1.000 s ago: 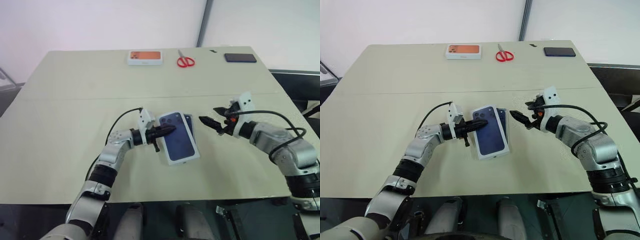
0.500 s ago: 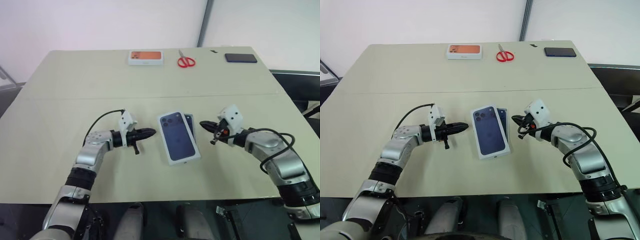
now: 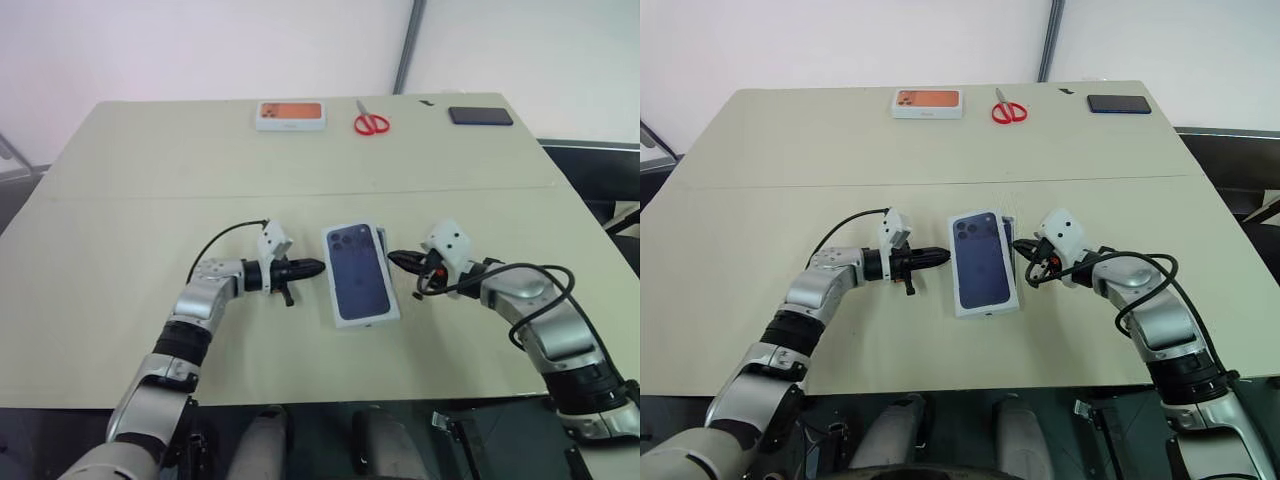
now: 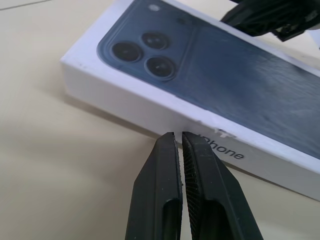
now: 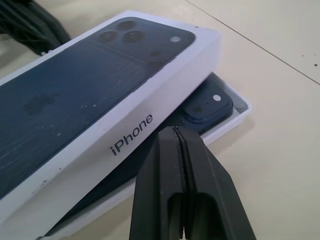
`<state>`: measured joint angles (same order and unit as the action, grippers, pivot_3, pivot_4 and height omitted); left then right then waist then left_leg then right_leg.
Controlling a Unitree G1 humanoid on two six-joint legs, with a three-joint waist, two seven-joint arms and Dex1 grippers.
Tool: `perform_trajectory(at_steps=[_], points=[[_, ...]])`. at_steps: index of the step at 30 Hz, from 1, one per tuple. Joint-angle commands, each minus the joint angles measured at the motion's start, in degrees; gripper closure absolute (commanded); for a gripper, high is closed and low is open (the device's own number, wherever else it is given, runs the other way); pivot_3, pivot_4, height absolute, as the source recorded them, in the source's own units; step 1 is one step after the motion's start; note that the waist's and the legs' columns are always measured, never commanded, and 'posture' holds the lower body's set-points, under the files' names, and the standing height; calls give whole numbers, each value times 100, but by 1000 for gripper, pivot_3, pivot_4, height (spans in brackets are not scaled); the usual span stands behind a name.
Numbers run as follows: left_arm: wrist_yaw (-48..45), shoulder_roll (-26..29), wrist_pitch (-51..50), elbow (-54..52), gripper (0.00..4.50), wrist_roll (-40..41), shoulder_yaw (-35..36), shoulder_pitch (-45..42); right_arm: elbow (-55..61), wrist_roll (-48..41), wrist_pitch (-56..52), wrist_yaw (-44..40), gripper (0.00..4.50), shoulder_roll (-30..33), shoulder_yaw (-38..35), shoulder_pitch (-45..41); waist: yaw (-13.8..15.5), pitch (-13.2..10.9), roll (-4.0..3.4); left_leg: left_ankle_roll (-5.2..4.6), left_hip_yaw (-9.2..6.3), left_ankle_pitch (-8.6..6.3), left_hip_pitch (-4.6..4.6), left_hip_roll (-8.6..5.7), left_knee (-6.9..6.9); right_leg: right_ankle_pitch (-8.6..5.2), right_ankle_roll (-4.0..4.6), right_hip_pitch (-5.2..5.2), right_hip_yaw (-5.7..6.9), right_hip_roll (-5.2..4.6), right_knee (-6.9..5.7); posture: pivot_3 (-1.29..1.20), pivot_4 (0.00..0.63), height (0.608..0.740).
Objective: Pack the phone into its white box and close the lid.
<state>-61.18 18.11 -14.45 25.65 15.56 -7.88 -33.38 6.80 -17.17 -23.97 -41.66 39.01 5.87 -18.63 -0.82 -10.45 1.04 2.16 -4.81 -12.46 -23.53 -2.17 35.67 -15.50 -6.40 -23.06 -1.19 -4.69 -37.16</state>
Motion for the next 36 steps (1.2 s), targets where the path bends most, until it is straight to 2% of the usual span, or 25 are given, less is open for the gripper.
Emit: perform_trajectory(at_steps=[1, 18, 25, 36], points=[[4, -111, 205, 100, 4228, -34, 33, -217, 266, 0, 101, -93, 4460, -67, -119, -62, 6, 0, 0, 0, 0, 0, 0, 0, 0, 0, 0, 0, 0, 0, 0, 0, 150, 740], [237, -472, 627, 659, 4228, -183, 116, -682, -239, 676, 173, 99, 4460, -95, -105, -245, 13, 0, 0, 0, 1, 0, 0, -3, 2, 0, 0, 1, 0, -1, -2, 0, 150, 740], [180, -447, 623, 721, 4228, -196, 117, -676, -203, 775, 178, 90, 4460, -181, -110, -217, 11, 0, 0, 0, 1, 0, 0, -4, 3, 0, -1, 1, 0, -1, -2, 0, 150, 740], [481, -440, 772, 718, 4228, -191, 374, -752, -587, 1050, 298, 287, 4460, -339, -118, -622, 3, 0, 0, 1, 0, 1, 0, -3, 3, 0, 0, -1, 0, -1, -5, 0, 150, 740]])
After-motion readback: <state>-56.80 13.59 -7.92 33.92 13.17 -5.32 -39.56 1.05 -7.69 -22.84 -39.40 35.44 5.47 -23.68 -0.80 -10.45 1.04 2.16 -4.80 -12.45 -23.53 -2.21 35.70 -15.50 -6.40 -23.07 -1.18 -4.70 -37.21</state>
